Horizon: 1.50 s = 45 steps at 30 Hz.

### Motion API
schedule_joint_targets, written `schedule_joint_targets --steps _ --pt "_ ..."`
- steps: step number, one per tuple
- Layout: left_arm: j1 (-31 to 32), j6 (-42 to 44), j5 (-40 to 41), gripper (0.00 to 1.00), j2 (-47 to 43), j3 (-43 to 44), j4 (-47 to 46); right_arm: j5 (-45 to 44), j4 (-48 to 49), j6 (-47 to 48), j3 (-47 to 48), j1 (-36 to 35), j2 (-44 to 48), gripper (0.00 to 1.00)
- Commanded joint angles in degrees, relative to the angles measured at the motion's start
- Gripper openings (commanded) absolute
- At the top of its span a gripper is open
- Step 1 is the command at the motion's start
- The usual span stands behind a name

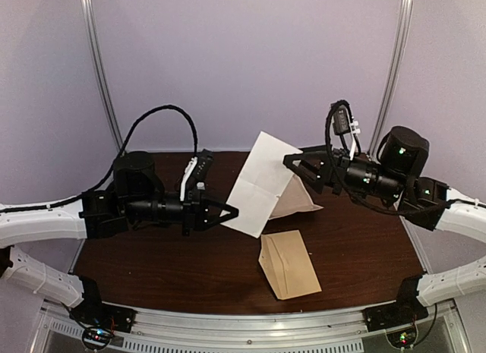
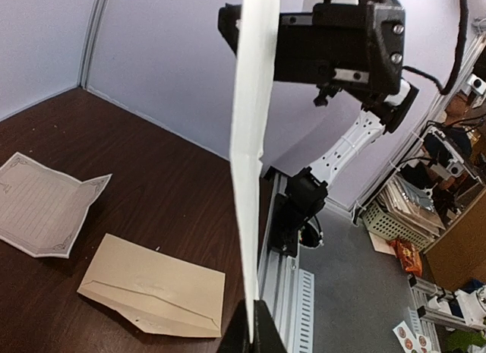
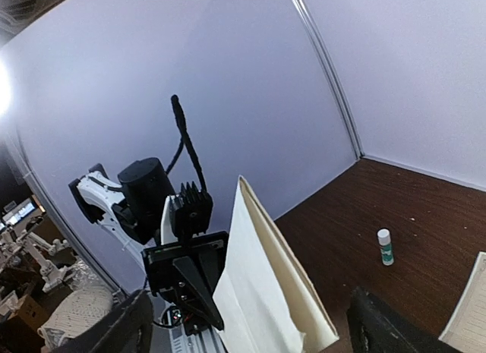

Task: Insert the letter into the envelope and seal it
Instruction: Adjust the letter.

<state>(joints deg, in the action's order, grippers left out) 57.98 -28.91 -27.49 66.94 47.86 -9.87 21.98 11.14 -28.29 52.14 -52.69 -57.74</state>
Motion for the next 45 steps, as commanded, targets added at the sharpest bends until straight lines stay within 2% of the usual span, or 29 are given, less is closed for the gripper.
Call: schedule_joint_targets --steps 1,3,6,12,15,17,19,23,24,25,28,29,32,37,41,43,45 --pt "0.32 6.85 1.44 0.00 -0.06 4.08 13.86 -1.20 -21.80 10.38 8.83 0.91 -0.85 0.94" --pt "0.30 9.54 -0.35 0.00 0.63 5.43 18.22 -1.43 -28.50 13.75 12.56 1.00 -2.71 0.99" --pt "0.38 12.90 -3.63 0.00 1.28 6.84 22.87 -1.37 -35.32 17.23 17.29 1.14 -5.54 1.00" --pt "0.37 16.32 -7.90 0.00 2.37 8.91 27.43 5.12 -41.46 21.29 22.15 1.85 -11.00 1.00" --pt "0.35 16.98 -8.51 0.00 2.91 9.72 28.64 9.99 -43.28 22.12 23.49 1.80 -13.89 0.92" --pt "0.31 17.08 -8.71 0.00 3.17 9.88 28.70 13.26 -42.53 22.03 23.11 1.80 -14.64 0.78" --pt "0.34 17.12 -8.45 0.00 3.22 9.93 28.73 15.64 -41.13 21.59 22.29 1.82 -14.77 0.60" --pt "0.34 16.62 -6.49 0.00 2.68 9.65 27.74 18.04 -38.48 20.74 20.62 1.82 -13.51 0.12" --pt "0.34 16.23 -5.95 0.00 2.34 9.36 26.68 18.21 -37.30 20.26 19.74 1.88 -13.01 0.03" --pt "0.35 15.53 -5.28 0.04 1.92 8.85 24.92 18.39 -35.91 19.69 18.97 1.92 -12.23 0.00" --pt "0.30 12.68 -2.25 0.46 -0.43 6.66 18.47 17.06 -29.86 16.54 15.56 1.89 -9.43 0.00" --pt "0.37 11.52 -1.13 0.56 -1.46 5.61 16.50 16.26 -27.19 15.15 14.17 1.89 -8.49 0.00" --pt "0.34 7.21 2.92 0.72 -4.81 1.89 5.86 14.37 -15.97 10.03 9.44 1.89 -5.48 0.00" --pt "0.38 0.49 9.64 0.85 -8.09 -2.87 -4.49 12.09 0.81 2.53 2.65 1.80 -1.73 0.00" --pt "0.38 -3.75 8.35 0.87 -8.27 -5.23 -11.97 9.47 6.35 1.48 1.30 1.80 -0.73 0.00" --pt "0.37 -4.63 6.69 0.84 -7.85 -5.43 -13.90 9.40 9.35 0.80 0.52 1.88 -0.50 0.00" --pt "0.31 -4.90 5.74 0.72 -7.63 -5.02 -14.37 9.54 10.70 0.57 0.25 1.81 -0.66 0.00"
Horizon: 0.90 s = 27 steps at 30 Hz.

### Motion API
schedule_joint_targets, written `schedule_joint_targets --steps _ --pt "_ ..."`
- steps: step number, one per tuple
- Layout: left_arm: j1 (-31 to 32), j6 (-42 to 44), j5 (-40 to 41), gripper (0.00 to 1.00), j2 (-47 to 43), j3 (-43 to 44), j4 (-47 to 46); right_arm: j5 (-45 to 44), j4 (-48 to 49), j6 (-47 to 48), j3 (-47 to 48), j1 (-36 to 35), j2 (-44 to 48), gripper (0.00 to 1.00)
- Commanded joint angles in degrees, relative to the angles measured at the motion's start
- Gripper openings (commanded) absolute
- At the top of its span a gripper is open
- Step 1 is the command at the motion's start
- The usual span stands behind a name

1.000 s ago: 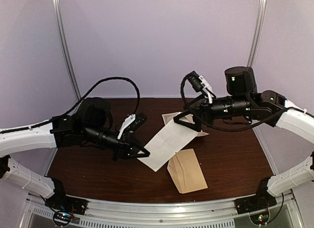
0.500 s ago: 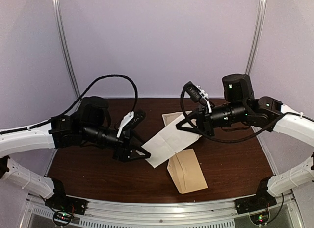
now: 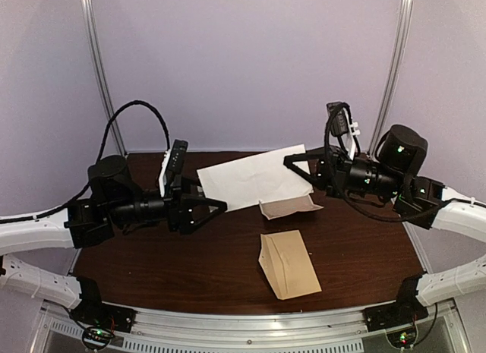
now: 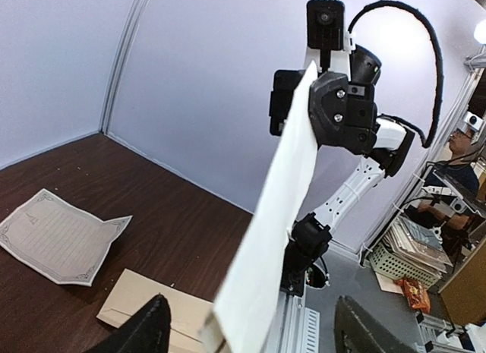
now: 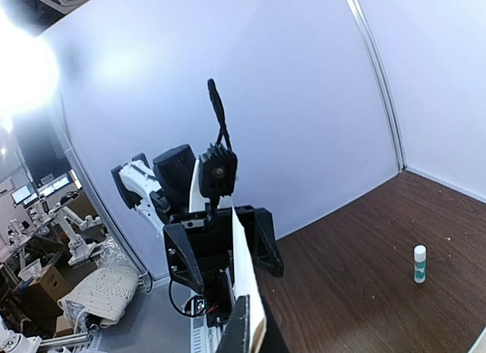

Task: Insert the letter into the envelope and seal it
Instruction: Adjust the letter.

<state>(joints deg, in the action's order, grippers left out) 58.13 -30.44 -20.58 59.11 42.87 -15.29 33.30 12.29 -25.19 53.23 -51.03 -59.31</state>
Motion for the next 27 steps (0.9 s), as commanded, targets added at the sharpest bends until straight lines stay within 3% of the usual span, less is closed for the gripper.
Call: schedule_joint_targets --steps 1,8,10,12,16,19,22,27 --pt "0.20 -3.68 -1.45 0.62 0.29 0.09 -9.46 -2.12 9.61 -2.62 -0.84 0.15 0.79 0.00" --pt "0.23 -7.96 -1.09 0.12 0.42 -2.25 -16.25 -5.02 8.61 -2.78 -2.79 0.14 1.54 0.00" --pt "0.22 -8.18 -0.12 0.00 0.69 -2.06 -15.07 -5.79 7.41 -3.06 -3.29 0.14 1.76 0.07" --pt "0.18 -7.60 1.07 0.00 0.66 -1.48 -11.71 -6.88 5.46 -3.14 -3.56 0.14 2.22 0.25" --pt "0.10 -5.64 3.36 0.00 -0.94 -0.89 -5.04 -12.98 -4.05 -1.00 -2.35 0.22 4.72 0.76" --pt "0.00 -2.34 3.63 0.00 -1.64 0.86 1.87 -17.28 -12.14 2.33 -0.04 0.53 6.60 0.96" --pt "-0.05 2.92 1.83 0.00 -0.99 3.90 9.76 -19.25 -20.36 5.98 3.80 1.05 6.54 1.00" --pt "0.01 12.19 -6.09 0.00 2.95 9.72 22.39 -13.44 -31.95 11.95 13.04 1.10 0.47 1.00"
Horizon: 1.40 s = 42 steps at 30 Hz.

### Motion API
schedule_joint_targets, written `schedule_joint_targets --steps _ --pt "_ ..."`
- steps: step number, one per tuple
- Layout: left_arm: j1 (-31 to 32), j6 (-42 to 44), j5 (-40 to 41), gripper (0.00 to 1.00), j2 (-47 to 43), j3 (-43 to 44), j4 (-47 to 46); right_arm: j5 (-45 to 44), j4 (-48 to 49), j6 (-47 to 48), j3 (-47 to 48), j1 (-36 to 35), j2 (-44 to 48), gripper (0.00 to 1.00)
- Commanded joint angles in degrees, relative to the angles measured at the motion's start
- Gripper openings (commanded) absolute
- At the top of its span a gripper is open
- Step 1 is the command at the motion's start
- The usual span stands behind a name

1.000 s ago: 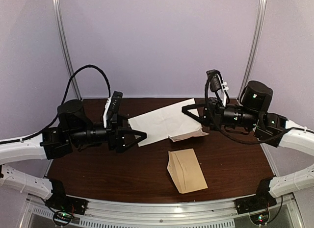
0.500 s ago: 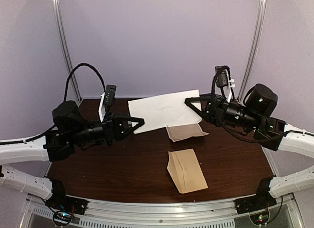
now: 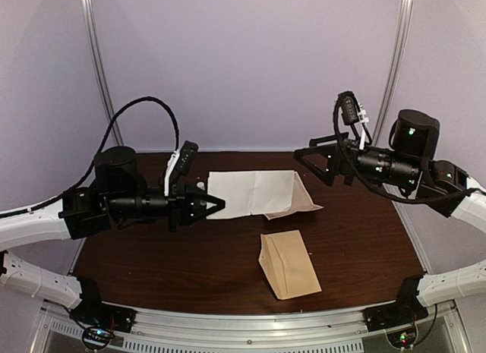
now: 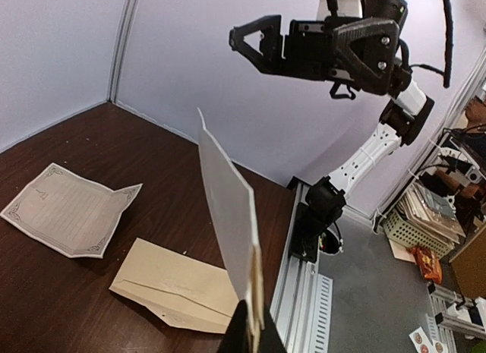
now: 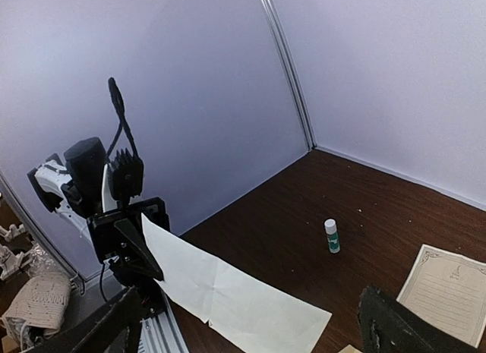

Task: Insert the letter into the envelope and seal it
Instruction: Adjust the letter.

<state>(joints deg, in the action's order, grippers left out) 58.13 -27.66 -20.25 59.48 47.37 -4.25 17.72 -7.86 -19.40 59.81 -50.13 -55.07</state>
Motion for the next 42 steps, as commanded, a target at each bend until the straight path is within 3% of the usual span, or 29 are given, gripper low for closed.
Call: schedule_joint_targets --steps 1,5,11,23,26,29,30,33,35,38,42 --pt "0.01 10.70 -7.91 0.00 3.56 6.68 13.52 4.26 -13.70 6.93 8.06 0.21 -5.21 0.97" --pt "0.05 14.13 -13.83 0.00 7.36 11.63 20.55 12.71 -20.06 9.52 12.14 -0.13 -11.28 0.88" --pt "-0.01 16.18 -15.51 0.00 10.29 14.91 25.05 23.98 -22.32 11.68 11.95 -2.49 -17.12 0.77" --pt "-0.03 17.69 -14.85 0.00 11.82 17.13 26.41 28.52 -18.18 9.19 5.30 -3.17 -16.17 0.44" --pt "0.05 17.60 -14.20 0.00 11.63 17.22 25.86 29.19 -16.85 8.31 4.07 -3.30 -15.91 0.30" --pt "0.01 16.83 -12.59 0.00 11.27 16.78 23.67 28.48 -14.43 7.23 3.24 -3.31 -14.97 0.04" --pt "0.04 15.97 -11.71 0.03 10.80 16.33 22.47 27.87 -12.52 6.33 2.68 -3.31 -14.32 0.00" --pt "0.00 12.53 -6.31 0.51 8.46 13.66 16.68 25.63 -3.90 2.07 -0.40 -3.31 -11.96 0.00" --pt "-0.01 9.07 -2.52 0.75 6.19 10.59 10.88 24.01 4.43 -1.75 -3.22 -3.31 -10.38 0.00" --pt "0.03 3.23 2.17 0.89 3.06 5.43 0.06 19.60 14.56 -5.88 -6.58 -3.35 -8.65 0.00" --pt "-0.07 -2.65 4.44 0.94 0.94 0.05 -11.95 14.77 29.45 -11.06 -11.27 -3.55 -7.69 0.00"
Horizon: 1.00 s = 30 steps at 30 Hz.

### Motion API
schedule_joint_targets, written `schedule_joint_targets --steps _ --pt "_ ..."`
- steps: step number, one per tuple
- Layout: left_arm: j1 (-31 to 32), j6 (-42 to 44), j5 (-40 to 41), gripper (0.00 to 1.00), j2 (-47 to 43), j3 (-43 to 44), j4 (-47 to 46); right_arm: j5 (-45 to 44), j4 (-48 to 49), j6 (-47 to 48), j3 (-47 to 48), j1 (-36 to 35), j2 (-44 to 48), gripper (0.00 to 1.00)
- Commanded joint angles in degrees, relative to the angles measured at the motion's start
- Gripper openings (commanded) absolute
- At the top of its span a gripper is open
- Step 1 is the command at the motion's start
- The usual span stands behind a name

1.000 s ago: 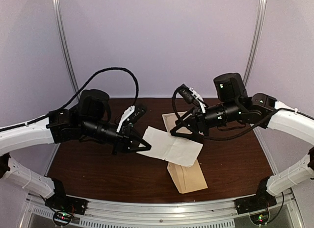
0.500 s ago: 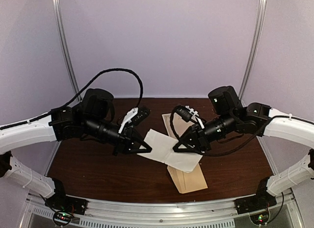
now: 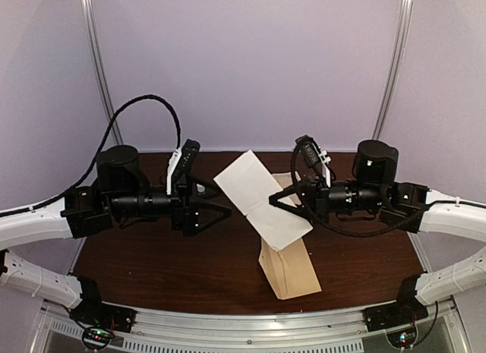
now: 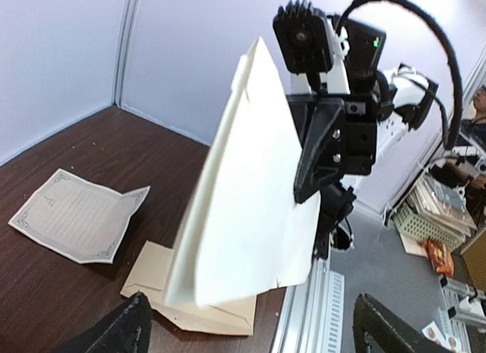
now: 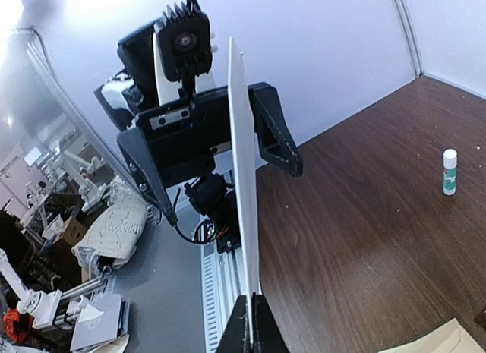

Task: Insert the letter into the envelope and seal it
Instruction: Adjust the letter.

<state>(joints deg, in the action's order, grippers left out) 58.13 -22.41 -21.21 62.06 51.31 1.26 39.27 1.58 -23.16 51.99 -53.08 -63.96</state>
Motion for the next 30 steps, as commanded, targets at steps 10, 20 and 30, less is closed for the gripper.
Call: schedule_joint_targets --steps 10,20,30 --pt "0.09 -12.82 -1.15 0.76 3.49 -4.37 -29.09 -14.19 30.15 -7.30 -2.10 -5.03 -4.39 0.00" --pt "0.13 -15.92 -0.77 0.14 3.84 -6.78 -35.23 -16.44 35.01 -9.17 -3.29 -6.25 -6.08 0.00" --pt "-2.92 -8.05 4.63 0.00 2.03 0.35 -15.04 -26.07 9.64 -3.05 -1.40 -6.23 2.10 0.87"
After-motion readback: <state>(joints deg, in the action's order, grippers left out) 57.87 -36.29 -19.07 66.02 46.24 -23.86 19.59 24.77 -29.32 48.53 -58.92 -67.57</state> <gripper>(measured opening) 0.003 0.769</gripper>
